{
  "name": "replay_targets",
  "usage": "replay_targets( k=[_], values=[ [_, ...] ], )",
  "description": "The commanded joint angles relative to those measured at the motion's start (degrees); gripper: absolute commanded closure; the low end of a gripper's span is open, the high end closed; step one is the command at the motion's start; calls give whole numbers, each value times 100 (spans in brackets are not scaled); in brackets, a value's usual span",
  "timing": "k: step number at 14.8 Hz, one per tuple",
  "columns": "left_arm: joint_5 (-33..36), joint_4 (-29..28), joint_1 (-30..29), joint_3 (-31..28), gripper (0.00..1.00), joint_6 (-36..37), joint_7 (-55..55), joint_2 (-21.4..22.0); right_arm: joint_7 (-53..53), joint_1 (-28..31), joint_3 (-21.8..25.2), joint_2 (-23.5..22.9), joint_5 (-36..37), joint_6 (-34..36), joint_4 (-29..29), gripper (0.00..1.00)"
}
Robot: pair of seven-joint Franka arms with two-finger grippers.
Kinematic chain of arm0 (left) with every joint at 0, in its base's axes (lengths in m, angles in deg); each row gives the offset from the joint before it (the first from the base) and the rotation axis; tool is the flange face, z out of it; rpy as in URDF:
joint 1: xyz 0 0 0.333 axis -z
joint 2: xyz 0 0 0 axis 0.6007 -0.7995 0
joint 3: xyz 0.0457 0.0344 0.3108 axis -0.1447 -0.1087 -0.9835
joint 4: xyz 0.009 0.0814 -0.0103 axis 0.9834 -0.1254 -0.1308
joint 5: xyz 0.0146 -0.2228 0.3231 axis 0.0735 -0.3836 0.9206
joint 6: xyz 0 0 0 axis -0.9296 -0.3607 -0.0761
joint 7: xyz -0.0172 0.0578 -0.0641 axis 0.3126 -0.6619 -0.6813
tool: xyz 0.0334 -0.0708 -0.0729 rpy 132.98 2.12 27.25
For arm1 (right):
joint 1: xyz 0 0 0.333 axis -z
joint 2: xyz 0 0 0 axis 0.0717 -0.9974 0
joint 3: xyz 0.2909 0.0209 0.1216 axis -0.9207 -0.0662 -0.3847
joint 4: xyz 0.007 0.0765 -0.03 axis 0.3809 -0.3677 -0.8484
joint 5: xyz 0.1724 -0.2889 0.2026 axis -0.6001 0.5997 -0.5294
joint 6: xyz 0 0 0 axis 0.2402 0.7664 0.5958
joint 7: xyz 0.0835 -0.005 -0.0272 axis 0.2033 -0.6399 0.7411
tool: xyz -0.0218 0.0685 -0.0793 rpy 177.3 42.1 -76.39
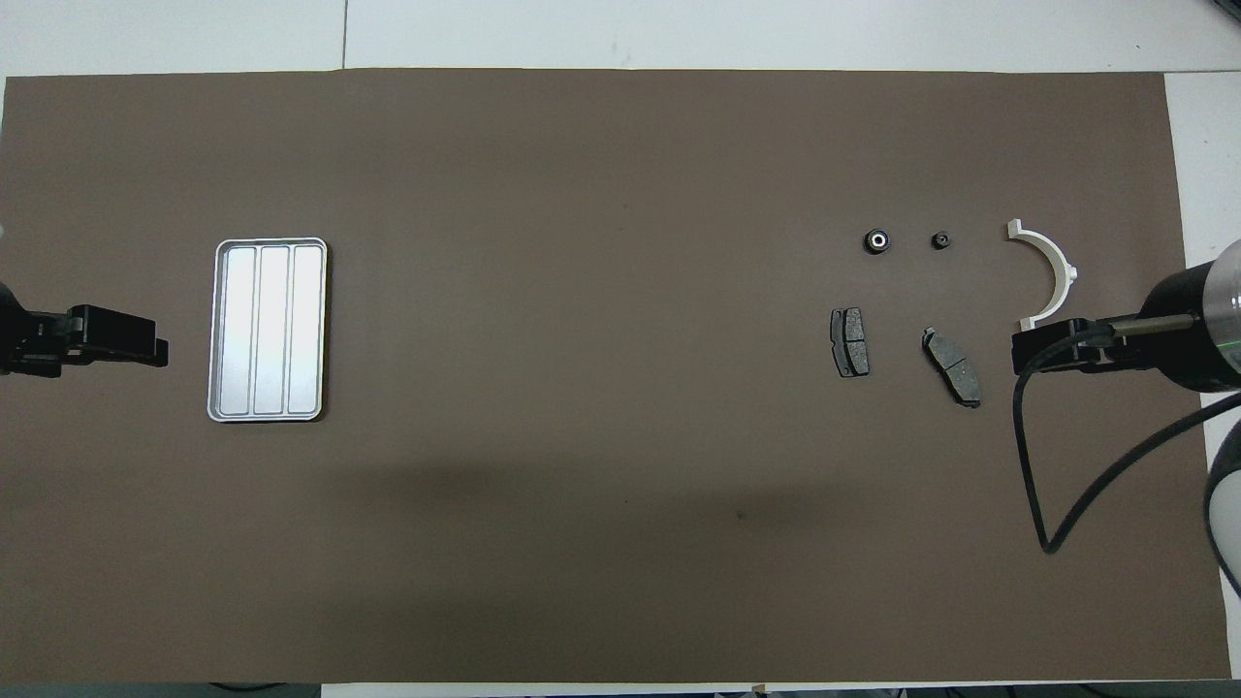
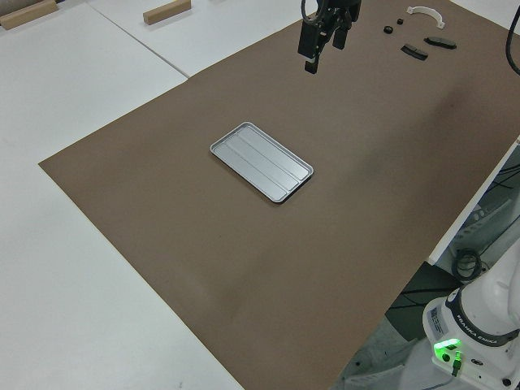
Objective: Place bearing gear from tray to pile
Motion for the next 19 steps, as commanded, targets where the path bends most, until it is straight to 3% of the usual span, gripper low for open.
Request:
replay_targets(
  k=[1,4,19],
  values=[
    [-38,-57,-38,-9,0,-76,32,73,85,-6,62,42,-126,83,-69,0],
    [-20,-75,-187,-62,0,-146,436,82,85,3,26,60,-126,135,19,0],
    [-12,-136,-258,-71,0,-296,471,82,67,-23,9,121,-126,206,81,0]
  ],
)
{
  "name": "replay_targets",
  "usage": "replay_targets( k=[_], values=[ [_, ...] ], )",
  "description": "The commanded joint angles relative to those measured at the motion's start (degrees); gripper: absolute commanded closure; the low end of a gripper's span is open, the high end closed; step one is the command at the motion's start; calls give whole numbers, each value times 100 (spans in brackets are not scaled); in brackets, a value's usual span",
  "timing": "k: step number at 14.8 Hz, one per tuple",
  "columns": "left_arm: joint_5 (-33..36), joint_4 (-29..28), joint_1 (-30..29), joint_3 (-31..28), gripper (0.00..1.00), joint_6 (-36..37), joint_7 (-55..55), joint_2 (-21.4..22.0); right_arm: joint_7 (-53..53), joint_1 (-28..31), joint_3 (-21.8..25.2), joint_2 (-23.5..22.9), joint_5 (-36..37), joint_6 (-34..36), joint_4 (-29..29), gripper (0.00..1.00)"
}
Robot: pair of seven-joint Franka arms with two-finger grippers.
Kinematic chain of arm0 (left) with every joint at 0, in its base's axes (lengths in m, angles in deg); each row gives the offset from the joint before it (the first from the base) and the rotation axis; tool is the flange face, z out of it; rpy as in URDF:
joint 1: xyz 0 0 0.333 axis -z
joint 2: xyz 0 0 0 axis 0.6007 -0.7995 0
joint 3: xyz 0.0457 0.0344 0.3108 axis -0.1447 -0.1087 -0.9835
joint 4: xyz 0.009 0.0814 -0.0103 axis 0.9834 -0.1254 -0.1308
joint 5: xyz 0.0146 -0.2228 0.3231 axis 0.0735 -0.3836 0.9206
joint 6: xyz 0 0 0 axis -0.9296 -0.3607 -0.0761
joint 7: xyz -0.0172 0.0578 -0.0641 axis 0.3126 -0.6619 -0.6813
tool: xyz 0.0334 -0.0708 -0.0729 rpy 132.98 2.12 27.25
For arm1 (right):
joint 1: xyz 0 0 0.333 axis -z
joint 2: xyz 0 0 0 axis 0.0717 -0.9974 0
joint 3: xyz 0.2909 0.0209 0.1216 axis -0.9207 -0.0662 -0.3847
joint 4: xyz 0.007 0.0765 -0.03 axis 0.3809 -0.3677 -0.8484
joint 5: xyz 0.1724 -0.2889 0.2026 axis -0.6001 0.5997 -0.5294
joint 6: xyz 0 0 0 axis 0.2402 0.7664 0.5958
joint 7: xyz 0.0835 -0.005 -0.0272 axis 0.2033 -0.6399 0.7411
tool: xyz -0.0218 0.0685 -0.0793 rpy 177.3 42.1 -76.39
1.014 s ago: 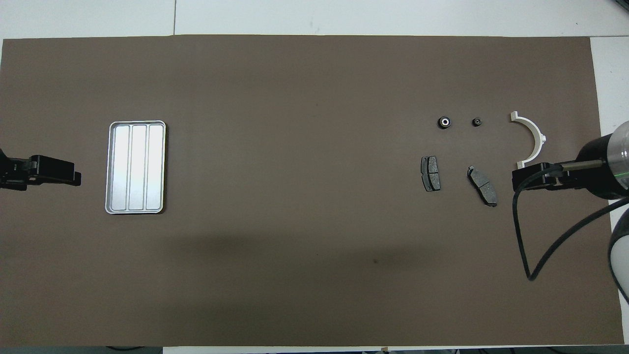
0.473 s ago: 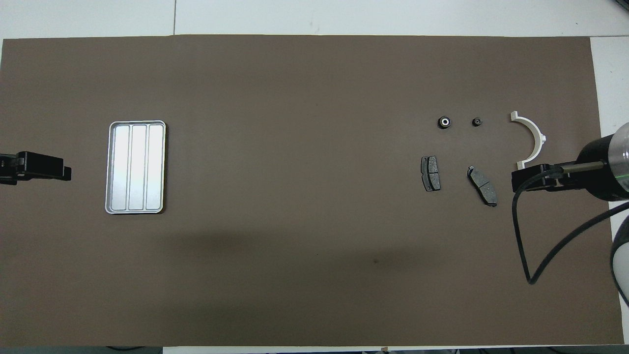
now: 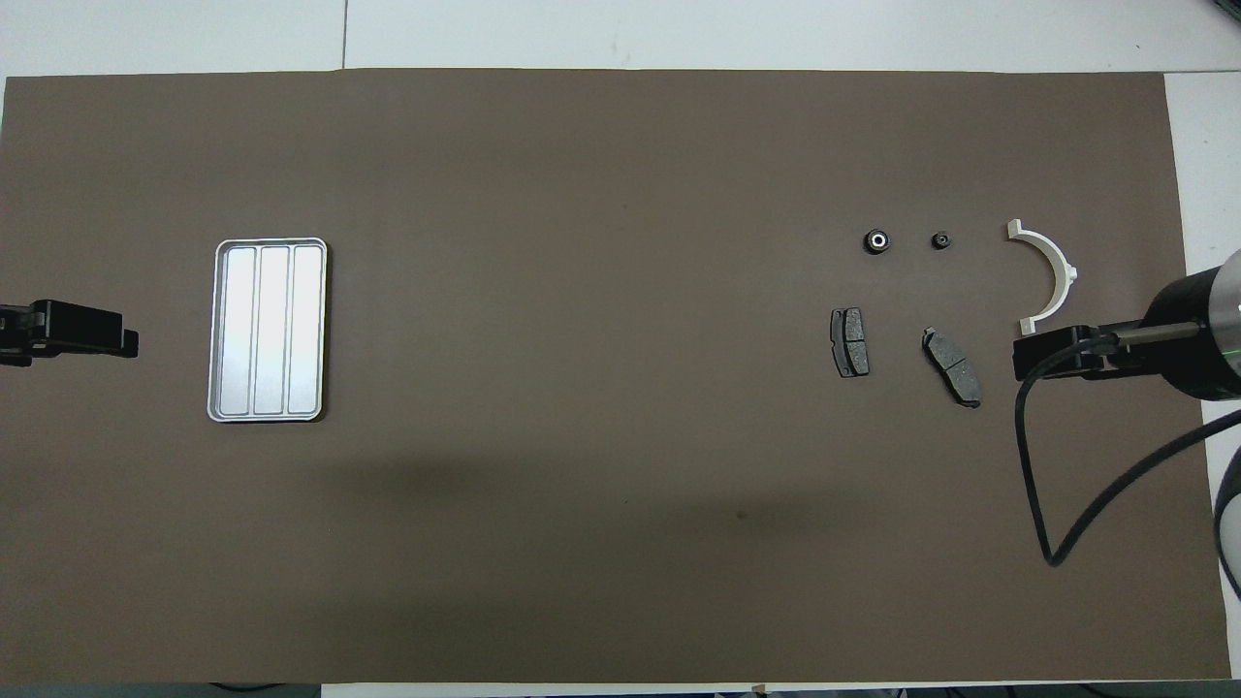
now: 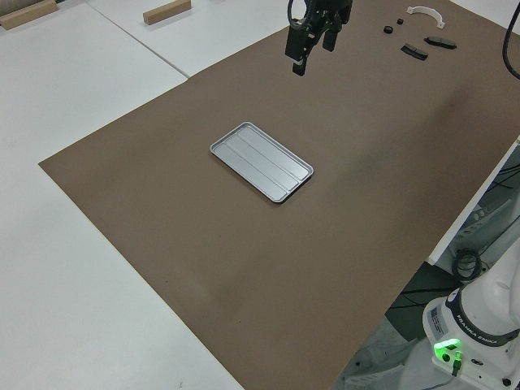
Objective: Place bearing gear from tray to pile
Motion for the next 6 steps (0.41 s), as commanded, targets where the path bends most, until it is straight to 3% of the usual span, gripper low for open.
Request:
replay_targets(
  k=[1,6],
  values=[
    [-12,-110,-73,23,0,-91,101,83,67,23,6,49,-122,135,44,0],
    [102,-110,-73,23,0,-100,92,83,76,23,24,58,-122,135,44,0]
  ],
)
